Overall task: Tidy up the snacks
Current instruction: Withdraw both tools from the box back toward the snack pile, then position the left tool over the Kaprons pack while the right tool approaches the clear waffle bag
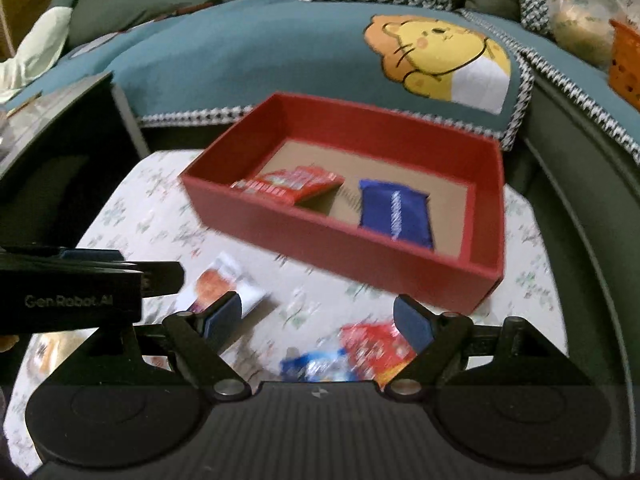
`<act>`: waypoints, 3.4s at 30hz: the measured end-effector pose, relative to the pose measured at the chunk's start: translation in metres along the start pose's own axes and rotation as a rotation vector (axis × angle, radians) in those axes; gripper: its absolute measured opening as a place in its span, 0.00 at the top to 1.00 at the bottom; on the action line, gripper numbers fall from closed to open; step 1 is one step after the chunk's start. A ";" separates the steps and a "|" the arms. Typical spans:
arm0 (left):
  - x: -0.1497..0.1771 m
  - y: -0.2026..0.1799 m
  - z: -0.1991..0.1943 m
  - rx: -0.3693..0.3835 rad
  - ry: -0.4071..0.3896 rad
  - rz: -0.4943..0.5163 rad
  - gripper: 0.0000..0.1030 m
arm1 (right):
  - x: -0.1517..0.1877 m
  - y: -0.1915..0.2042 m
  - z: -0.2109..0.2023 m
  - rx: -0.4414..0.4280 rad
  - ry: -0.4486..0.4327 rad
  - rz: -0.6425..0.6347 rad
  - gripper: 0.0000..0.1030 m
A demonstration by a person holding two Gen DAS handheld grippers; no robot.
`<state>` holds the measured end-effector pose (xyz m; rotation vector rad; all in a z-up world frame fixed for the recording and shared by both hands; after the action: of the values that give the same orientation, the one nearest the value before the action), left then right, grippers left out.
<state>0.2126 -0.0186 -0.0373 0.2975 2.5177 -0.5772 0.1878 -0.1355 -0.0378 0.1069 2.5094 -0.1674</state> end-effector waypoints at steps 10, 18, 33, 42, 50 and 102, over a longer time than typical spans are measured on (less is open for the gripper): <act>0.039 0.016 -0.020 -0.007 0.023 -0.038 0.15 | 0.033 0.024 -0.011 -0.041 0.056 -0.035 0.15; 0.080 0.055 -0.031 -0.052 0.066 -0.201 0.15 | 0.053 0.027 -0.012 -0.041 0.101 -0.050 0.15; 0.113 0.071 -0.027 -0.125 0.083 -0.254 0.06 | 0.051 0.016 -0.029 -0.066 0.072 -0.033 0.14; 0.119 0.072 -0.006 -0.162 0.131 -0.187 0.03 | 0.055 -0.002 -0.028 -0.045 0.087 0.004 0.14; 0.128 0.058 -0.012 -0.177 0.139 -0.127 0.14 | 0.065 -0.017 -0.020 -0.022 0.127 0.030 0.14; 0.143 0.025 -0.011 -0.120 0.199 -0.037 0.15 | 0.116 0.016 -0.025 -0.075 0.185 -0.039 0.28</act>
<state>0.0970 0.0215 -0.1154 0.2764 2.7416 -0.4258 0.0813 -0.1115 -0.0877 0.0449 2.6999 -0.0828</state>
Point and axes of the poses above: each gripper's, at about its wrist camera, not at the fingertips, and z roughly the way its jaws point, y to its left, x to its underside, the point moved 8 cm from there along z, roughly the way its jaws point, and after that the axes turned 11 degrees about x, right-handed, at the moved point
